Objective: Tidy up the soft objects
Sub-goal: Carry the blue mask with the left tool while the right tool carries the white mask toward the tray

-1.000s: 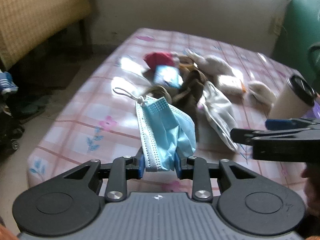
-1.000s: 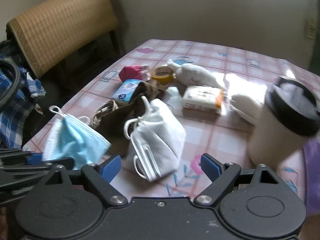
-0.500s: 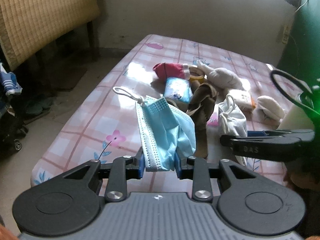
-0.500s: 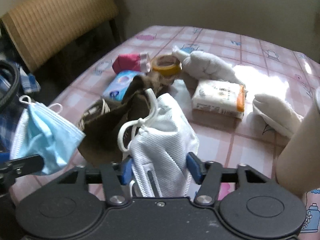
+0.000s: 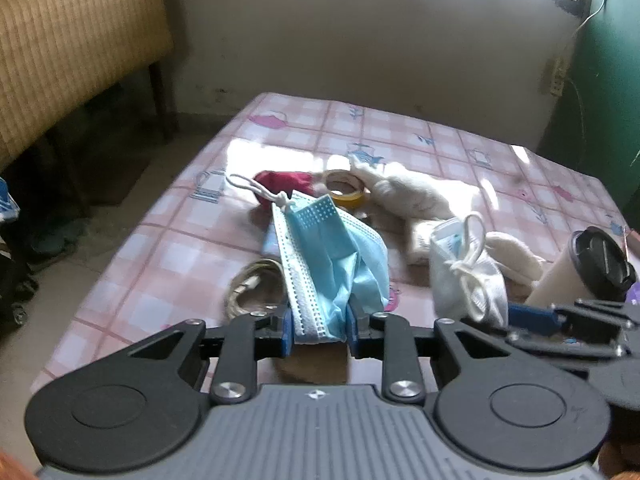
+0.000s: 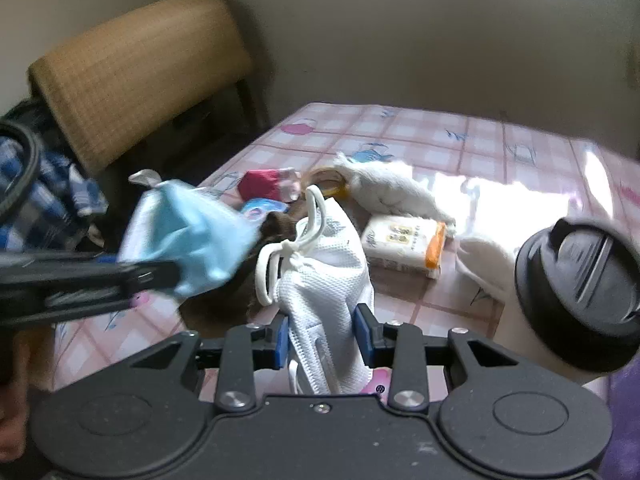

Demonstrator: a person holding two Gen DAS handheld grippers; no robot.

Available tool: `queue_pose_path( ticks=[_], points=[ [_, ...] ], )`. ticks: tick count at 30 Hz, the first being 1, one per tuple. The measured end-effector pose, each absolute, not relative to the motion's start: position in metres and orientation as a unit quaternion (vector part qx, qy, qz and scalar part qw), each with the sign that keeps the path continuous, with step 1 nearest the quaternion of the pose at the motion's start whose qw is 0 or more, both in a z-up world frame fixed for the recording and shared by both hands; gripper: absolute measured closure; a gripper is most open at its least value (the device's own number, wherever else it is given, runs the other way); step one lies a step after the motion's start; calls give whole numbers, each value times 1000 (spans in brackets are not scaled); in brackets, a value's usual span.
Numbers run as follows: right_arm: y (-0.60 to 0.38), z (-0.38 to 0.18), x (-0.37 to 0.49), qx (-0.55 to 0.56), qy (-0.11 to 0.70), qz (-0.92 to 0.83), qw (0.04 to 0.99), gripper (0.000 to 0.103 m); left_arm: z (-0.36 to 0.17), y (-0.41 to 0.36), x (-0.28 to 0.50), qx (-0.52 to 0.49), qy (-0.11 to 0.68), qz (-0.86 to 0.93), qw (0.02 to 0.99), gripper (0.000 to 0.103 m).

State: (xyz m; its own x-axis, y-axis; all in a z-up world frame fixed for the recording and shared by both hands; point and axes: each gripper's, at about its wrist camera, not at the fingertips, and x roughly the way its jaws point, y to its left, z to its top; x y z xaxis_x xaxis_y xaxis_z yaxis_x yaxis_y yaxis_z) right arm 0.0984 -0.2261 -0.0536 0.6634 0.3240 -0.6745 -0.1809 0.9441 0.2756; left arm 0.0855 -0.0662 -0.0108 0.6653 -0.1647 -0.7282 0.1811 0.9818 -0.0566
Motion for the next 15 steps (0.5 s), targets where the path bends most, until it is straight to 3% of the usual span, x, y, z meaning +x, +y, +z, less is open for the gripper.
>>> queue_pose_path(
  ticks=[7,10,12,15],
  points=[
    [-228,-57,75,58,324,134,935,64,-6,-67,58,17,327,-92,940,76],
    [-243,-51,59,123,354,123,919,64,0,-59,50,-17,366,-95,926,76],
    [-242,-41,46,97,340,107,929,64,8,-67,40,35,340,-77,936,76],
    [-246,-31,40,122,345,107,924,64,16,-64,36,6,354,-82,932,76]
  ],
)
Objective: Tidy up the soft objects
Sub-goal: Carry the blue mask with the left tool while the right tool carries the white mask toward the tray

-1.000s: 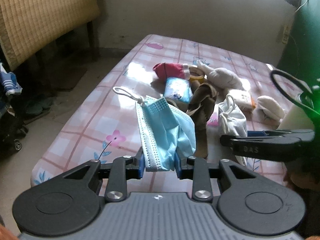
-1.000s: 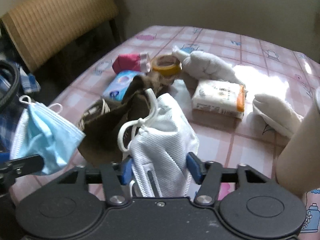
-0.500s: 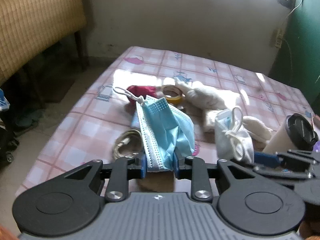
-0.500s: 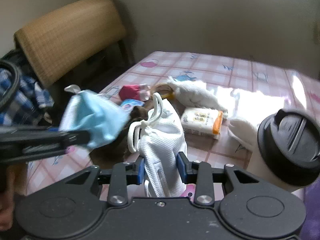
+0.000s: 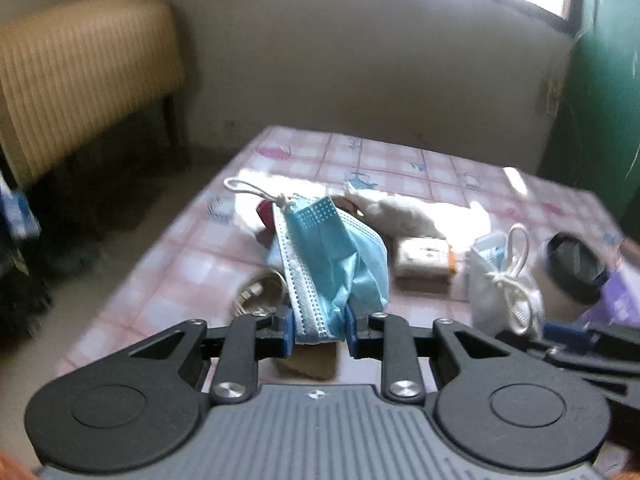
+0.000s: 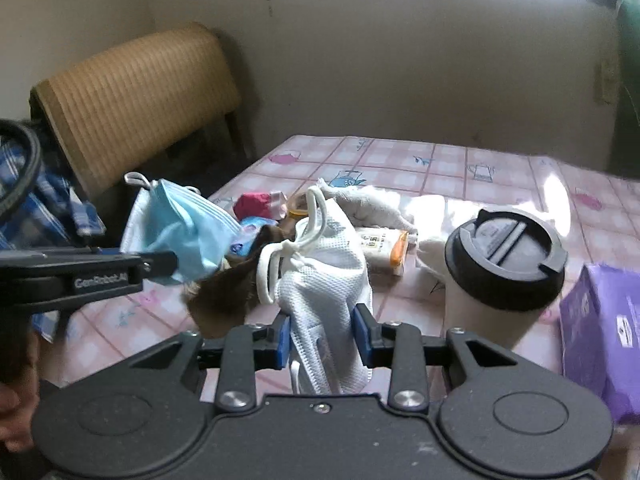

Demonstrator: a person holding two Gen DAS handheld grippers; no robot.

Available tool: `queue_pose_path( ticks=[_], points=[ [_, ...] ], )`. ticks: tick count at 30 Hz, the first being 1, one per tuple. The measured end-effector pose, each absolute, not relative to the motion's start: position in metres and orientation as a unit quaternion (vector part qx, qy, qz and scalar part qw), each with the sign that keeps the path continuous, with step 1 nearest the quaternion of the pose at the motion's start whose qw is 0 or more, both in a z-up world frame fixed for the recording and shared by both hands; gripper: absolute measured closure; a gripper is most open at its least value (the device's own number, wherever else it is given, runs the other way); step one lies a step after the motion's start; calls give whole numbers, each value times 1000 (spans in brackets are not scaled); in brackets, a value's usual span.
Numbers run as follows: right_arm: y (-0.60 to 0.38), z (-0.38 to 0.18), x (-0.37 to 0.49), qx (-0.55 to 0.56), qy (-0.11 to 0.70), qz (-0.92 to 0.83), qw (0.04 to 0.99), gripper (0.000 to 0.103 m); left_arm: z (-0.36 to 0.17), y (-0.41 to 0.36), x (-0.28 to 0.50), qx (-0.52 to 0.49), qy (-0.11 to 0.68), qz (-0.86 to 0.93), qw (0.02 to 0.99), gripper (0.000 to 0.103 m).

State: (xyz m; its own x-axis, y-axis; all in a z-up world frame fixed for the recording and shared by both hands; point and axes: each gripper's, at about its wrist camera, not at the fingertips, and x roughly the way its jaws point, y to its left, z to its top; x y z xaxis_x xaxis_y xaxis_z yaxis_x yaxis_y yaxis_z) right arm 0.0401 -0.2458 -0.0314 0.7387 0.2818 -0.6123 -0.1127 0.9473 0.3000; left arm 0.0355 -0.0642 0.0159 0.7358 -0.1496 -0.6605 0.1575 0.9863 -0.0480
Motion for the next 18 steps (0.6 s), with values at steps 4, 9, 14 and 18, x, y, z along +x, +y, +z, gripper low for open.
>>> queue_pose_path(
  ticks=[4,9,14,18],
  points=[
    [-243,-3,35,106,326,111,933,64,29,-67,29,24,347,-78,934,76],
    [-245,23,39,115,324,114,932,64,53,-71,27,24,342,-82,936,76],
    [-255,41,41,118,325,106,932,63,72,-81,36,28,333,-93,938,76],
    [-266,53,37,118,315,97,937,63,79,-93,40,32,326,-104,939,76]
  ],
)
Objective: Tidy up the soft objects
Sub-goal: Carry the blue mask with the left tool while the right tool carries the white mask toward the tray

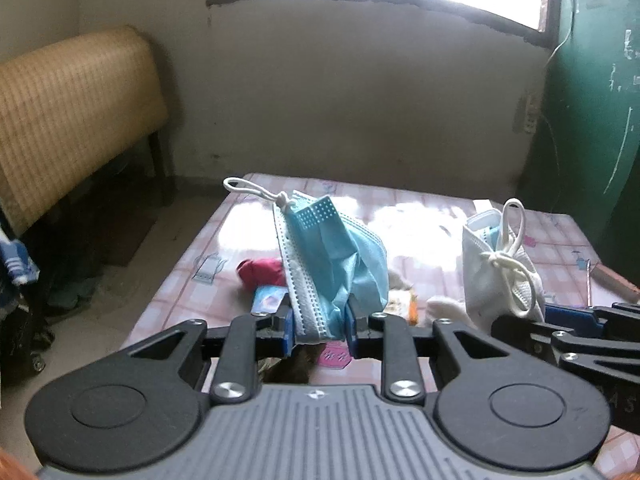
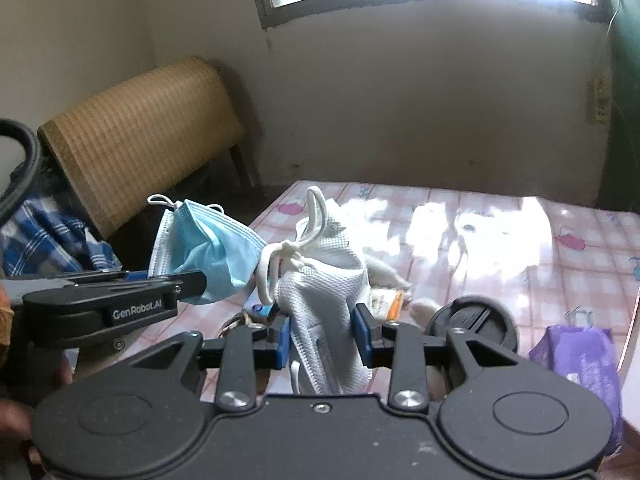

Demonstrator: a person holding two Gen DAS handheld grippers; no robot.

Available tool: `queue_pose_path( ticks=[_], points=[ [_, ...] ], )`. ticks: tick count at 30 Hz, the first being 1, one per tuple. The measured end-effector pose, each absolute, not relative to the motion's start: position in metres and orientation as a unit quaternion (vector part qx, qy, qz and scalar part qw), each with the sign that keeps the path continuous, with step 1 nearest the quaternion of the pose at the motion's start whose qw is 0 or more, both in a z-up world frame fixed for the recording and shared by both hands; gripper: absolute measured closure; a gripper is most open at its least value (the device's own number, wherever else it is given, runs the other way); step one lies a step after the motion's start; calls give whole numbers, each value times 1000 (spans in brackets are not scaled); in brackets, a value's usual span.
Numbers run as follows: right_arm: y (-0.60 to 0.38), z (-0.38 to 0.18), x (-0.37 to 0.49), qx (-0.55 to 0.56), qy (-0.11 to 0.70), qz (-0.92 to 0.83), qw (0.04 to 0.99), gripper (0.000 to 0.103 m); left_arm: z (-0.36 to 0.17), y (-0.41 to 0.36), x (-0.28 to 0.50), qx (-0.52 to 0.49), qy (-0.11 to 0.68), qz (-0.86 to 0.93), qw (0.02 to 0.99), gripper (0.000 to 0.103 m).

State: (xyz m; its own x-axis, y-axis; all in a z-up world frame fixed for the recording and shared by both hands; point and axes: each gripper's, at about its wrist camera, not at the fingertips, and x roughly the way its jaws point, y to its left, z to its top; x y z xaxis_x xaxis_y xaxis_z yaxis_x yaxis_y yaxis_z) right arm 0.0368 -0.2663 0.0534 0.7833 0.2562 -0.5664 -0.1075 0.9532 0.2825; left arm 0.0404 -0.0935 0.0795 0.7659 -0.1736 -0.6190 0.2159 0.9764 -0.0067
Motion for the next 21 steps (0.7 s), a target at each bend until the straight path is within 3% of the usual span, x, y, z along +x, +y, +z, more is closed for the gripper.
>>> queue_pose_path(
  ticks=[21],
  points=[
    [-325,62,28,144,300,55,942,63,62,-148,58,38,344,-150,926,76]
  ],
)
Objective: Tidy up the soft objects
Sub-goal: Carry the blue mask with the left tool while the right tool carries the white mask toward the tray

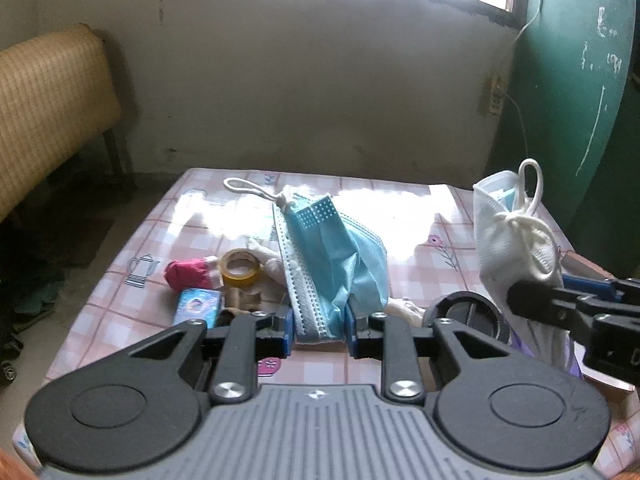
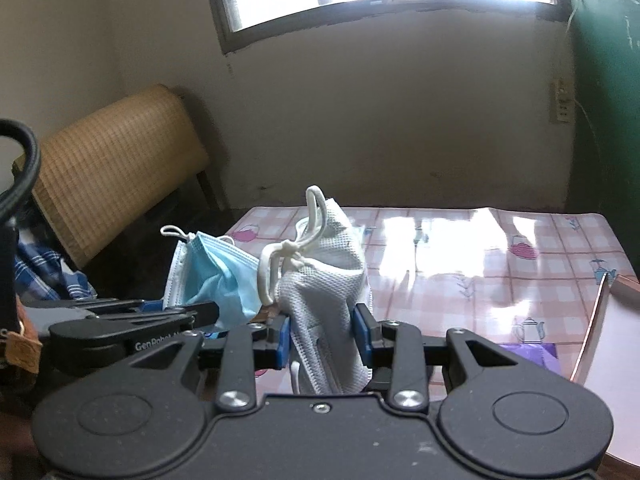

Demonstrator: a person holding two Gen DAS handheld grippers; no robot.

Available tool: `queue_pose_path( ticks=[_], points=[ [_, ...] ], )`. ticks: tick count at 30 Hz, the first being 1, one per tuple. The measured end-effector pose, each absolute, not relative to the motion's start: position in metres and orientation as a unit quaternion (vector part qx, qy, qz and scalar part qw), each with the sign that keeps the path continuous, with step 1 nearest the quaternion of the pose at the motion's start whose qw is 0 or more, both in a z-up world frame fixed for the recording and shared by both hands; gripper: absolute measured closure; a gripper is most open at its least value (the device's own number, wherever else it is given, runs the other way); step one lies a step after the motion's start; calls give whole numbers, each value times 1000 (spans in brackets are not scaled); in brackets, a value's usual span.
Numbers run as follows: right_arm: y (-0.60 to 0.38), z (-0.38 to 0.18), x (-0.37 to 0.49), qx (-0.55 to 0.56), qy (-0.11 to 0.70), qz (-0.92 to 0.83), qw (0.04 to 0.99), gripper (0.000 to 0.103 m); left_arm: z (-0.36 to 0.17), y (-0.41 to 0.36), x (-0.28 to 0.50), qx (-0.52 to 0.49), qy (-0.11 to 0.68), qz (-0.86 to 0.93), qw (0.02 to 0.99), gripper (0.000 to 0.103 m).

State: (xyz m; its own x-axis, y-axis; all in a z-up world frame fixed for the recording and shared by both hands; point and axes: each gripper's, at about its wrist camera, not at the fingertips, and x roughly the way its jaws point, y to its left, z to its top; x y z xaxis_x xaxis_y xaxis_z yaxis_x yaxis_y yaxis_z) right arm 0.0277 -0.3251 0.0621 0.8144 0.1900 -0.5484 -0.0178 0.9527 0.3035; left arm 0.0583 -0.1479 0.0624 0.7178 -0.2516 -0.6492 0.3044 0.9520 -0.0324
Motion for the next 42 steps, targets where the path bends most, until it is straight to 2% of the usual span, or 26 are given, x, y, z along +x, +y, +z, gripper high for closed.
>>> queue_pose_path(
  ticks=[22,42],
  points=[
    [-392,50,13,176,291,1,940,63,54,-213,60,73,342,-221,911,76],
    [-500,19,-11,196,302,-121,925,63,45,-299,44,101,337,-307,884,76]
  ],
)
